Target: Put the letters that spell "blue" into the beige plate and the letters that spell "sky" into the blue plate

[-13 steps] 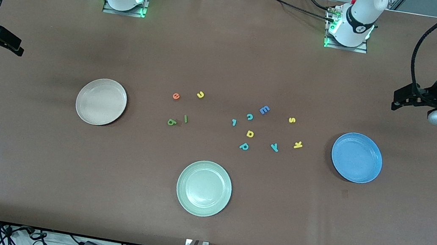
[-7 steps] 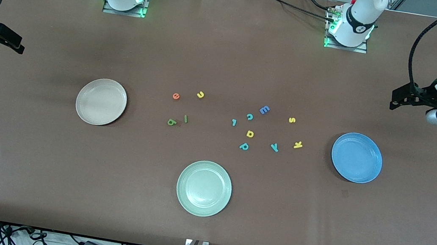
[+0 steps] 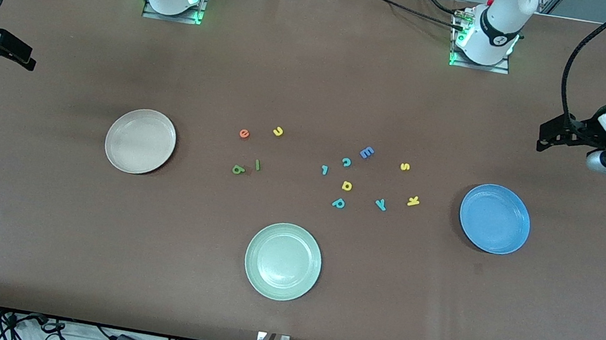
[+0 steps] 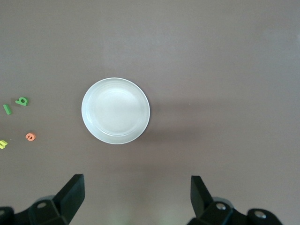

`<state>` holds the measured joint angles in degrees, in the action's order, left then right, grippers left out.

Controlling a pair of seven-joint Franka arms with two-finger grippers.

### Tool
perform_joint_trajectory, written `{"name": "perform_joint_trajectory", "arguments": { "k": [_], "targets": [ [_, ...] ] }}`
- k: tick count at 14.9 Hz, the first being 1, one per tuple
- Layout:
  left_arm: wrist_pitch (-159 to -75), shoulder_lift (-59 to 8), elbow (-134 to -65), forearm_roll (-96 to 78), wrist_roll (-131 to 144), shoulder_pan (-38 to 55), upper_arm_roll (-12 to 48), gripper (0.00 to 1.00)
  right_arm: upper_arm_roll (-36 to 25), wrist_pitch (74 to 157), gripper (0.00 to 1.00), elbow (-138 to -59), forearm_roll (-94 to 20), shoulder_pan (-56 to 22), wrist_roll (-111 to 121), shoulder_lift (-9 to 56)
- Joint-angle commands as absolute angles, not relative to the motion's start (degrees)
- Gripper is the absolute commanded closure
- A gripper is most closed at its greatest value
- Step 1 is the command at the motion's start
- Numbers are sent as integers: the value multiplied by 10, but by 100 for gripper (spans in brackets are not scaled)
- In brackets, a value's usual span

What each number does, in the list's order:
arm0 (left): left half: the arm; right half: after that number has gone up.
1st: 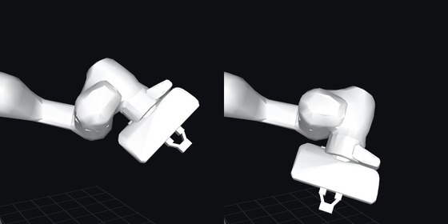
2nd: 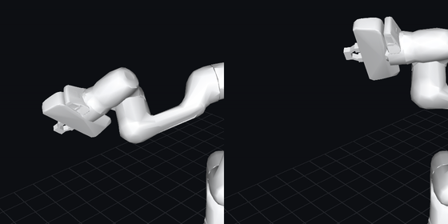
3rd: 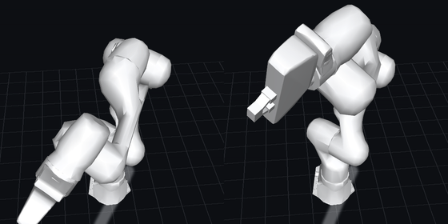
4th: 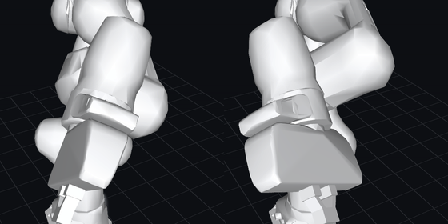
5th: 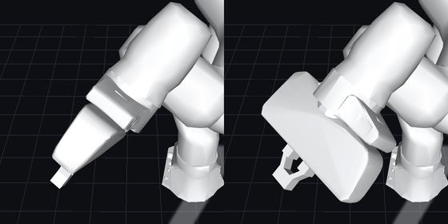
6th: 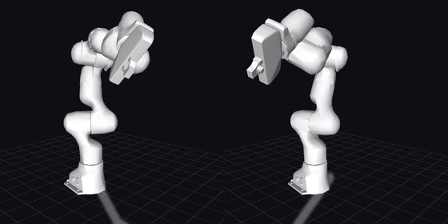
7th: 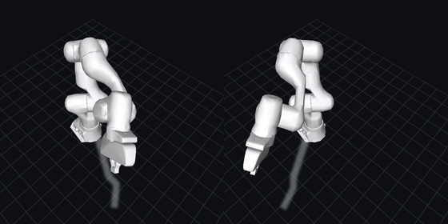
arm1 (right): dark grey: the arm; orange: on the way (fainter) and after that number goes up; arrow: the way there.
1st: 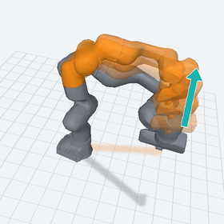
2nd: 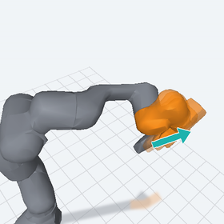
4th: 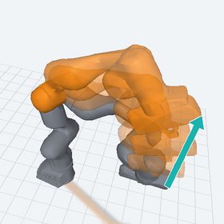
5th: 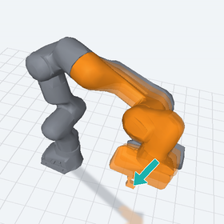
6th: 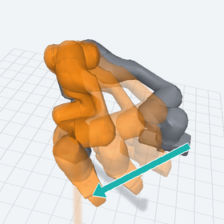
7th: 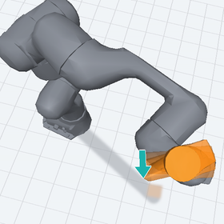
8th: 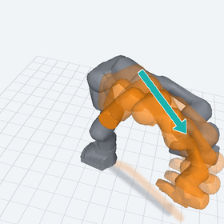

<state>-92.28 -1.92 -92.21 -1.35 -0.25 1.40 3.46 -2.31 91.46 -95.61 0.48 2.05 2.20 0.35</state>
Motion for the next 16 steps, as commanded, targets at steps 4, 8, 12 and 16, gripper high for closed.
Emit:
{"name": "perform_joint_trajectory", "arguments": {
  "k": [4, 8, 12, 16],
  "targets": [
    [-911, -70, -911, -8, 6, 22, 46, 0, -21, 946, 0, -969, 10, 24, 79, 3],
    [-919, -135, -908, -9, 6, 33, 47, 0, -15, 959, 0, -970, 10, 7, 77, 41],
    [-985, -199, -907, -6, -8, 72, 49, 0, -15, 998, 0, -973, 4, -43, 70, 107],
    [-1068, -271, -913, -6, -4, 109, 48, 0, -15, 1073, 0, -1013, 2, -97, 58, 148]
  ]
}}
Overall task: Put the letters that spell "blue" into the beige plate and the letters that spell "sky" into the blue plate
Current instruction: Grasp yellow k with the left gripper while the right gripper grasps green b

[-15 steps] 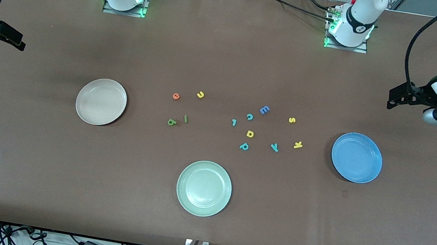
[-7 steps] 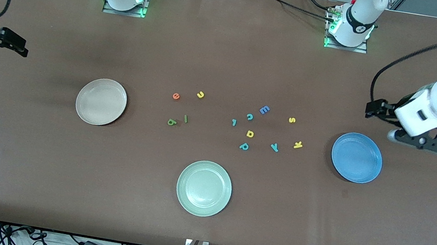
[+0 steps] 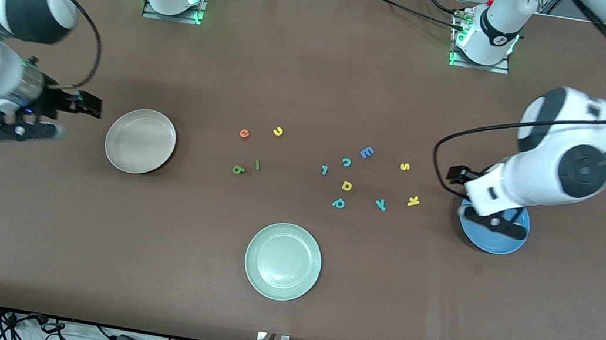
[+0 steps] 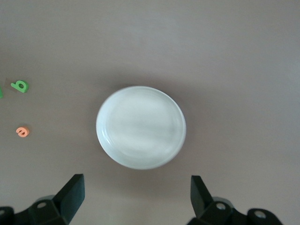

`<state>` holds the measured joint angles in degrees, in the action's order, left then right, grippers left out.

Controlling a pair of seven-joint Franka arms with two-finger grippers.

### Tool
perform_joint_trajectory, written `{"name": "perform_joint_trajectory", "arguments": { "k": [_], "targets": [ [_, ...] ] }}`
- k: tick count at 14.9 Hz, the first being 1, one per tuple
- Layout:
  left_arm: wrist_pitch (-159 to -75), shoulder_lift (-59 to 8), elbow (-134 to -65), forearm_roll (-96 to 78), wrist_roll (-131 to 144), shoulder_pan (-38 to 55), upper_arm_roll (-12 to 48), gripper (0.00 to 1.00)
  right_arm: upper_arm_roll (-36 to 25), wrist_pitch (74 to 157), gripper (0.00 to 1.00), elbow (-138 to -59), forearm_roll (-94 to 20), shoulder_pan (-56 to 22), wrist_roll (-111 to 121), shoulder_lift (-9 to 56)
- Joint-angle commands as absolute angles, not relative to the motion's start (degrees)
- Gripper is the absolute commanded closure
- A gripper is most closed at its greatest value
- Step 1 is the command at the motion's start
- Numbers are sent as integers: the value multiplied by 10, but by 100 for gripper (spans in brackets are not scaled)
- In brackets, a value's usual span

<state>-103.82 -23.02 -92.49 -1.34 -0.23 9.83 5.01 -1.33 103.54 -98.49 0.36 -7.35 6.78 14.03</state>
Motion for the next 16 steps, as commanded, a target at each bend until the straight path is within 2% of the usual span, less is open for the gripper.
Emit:
{"name": "perform_joint_trajectory", "arguments": {
  "k": [1, 4, 9, 16],
  "targets": [
    [-1085, -286, -921, -5, -10, 109, 48, 0, -15, 1092, 0, -1027, 2, -110, 36, 159],
    [-1138, -287, -963, 45, -121, 139, 48, 0, -15, 1140, 0, -1050, 2, -175, -34, 194],
    [-1233, -288, -1025, 79, -318, 154, 53, 0, -15, 1226, 0, -1046, 2, -255, -103, 266],
    [-1327, -300, -1085, 78, -494, 149, 54, 0, -15, 1309, 0, -1040, -12, -312, -90, 324]
  ]
}}
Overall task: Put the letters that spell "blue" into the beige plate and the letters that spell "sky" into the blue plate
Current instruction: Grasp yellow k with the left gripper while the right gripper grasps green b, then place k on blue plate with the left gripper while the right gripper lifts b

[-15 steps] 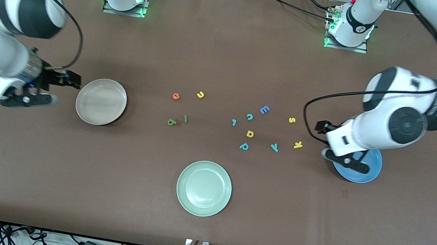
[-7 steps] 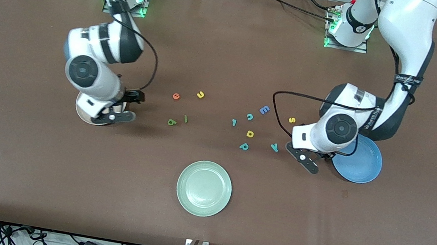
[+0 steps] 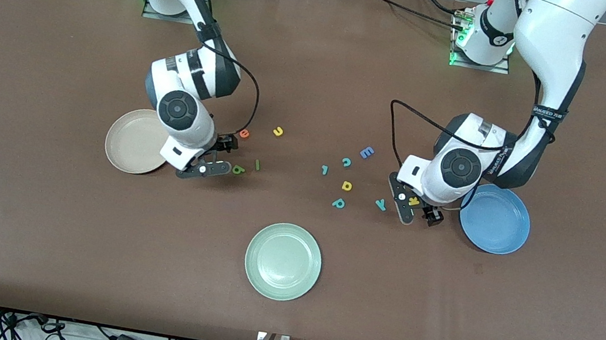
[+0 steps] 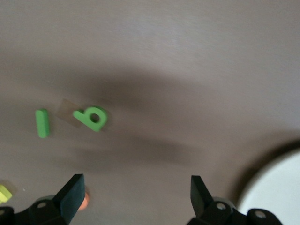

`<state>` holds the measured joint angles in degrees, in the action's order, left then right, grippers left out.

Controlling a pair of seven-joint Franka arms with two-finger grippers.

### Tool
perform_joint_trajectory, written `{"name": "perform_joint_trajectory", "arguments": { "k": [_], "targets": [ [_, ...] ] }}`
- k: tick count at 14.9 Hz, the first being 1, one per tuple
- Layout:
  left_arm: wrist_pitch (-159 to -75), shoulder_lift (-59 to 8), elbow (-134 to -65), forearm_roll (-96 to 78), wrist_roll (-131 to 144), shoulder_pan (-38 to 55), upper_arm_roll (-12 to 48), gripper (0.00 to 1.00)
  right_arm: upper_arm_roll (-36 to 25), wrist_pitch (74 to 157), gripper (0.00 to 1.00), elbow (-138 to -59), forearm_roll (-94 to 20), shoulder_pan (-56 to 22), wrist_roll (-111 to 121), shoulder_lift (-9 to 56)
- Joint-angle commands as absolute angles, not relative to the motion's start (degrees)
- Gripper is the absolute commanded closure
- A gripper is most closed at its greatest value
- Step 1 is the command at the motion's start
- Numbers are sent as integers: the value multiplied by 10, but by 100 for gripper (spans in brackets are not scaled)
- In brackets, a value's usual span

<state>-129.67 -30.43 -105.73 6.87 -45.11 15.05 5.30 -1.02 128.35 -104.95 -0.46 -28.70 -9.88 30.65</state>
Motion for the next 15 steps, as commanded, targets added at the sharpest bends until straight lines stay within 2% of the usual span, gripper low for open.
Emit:
{"name": "perform_joint_trajectory", "arguments": {
  "k": [1, 3, 4, 5, 6, 8, 15],
  "targets": [
    [-1330, -303, -1092, 78, -500, 155, 54, 0, -15, 1323, 0, -1038, -11, -319, -90, 332],
    [-1367, -306, -1115, 79, -507, 158, 54, 4, -16, 1339, 4, -1037, -10, -325, -89, 339],
    [-1392, -316, -1121, 79, -525, 157, 53, 8, -16, 1353, 13, -1037, -10, -325, -85, 344],
    [-1408, -324, -1121, 79, -547, 157, 54, 16, -16, 1367, 16, -1035, -13, -325, -85, 350],
    [-1414, -326, -1119, 79, -561, 158, 53, 23, -16, 1380, 23, -1028, -15, -325, -90, 360],
    [-1415, -326, -1117, 79, -569, 157, 53, 29, -16, 1382, 25, -1008, -18, -326, -98, 380],
    [-1416, -339, -1111, 80, -569, 153, 47, 38, -16, 1378, 30, -983, -19, -320, -199, 406]
  ]
}}
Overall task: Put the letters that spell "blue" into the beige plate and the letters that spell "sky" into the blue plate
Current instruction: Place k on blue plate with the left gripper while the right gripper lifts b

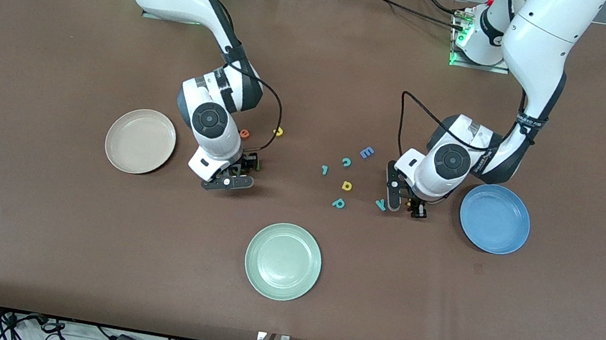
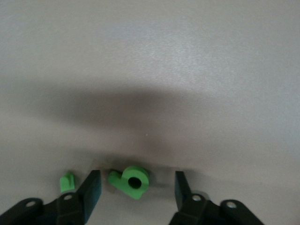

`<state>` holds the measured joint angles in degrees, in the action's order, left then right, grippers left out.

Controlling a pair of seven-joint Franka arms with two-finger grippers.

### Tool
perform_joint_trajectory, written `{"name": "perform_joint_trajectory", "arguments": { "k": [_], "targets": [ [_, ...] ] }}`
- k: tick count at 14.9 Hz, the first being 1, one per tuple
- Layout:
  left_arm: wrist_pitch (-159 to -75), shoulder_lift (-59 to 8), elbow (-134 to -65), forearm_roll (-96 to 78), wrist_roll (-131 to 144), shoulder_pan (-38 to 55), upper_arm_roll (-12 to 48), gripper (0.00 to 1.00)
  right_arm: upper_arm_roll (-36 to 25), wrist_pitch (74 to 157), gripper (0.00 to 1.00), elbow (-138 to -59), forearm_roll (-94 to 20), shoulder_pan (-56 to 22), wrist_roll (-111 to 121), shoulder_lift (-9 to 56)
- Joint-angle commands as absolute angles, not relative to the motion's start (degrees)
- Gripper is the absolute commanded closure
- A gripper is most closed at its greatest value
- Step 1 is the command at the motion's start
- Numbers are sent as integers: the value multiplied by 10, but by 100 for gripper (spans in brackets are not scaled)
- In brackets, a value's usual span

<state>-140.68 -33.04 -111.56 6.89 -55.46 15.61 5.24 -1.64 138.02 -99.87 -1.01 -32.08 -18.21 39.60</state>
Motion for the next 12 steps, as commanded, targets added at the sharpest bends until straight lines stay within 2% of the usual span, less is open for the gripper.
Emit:
{"name": "perform_joint_trajectory", "arguments": {
  "k": [1, 3, 5, 7, 9, 12],
  "targets": [
    [-1416, -343, -1110, 80, -569, 150, 47, 41, -16, 1378, 31, -982, -19, -319, -200, 406],
    [-1416, -344, -1108, 80, -569, 149, 47, 43, -16, 1375, 31, -983, -19, -319, -228, 407],
    [-1417, -345, -1107, 80, -568, 150, 47, 52, -15, 1370, 30, -983, -19, -324, -265, 407],
    [-1416, -347, -1107, 80, -568, 149, 46, 72, -16, 1353, 30, -983, -19, -324, -281, 405],
    [-1416, -347, -1107, 80, -568, 149, 46, 86, -15, 1340, 30, -985, -19, -316, -287, 406],
    [-1398, -313, -1107, 79, -563, 133, 45, 89, -16, 1339, 31, -983, -65, -315, -294, 406]
  ]
}}
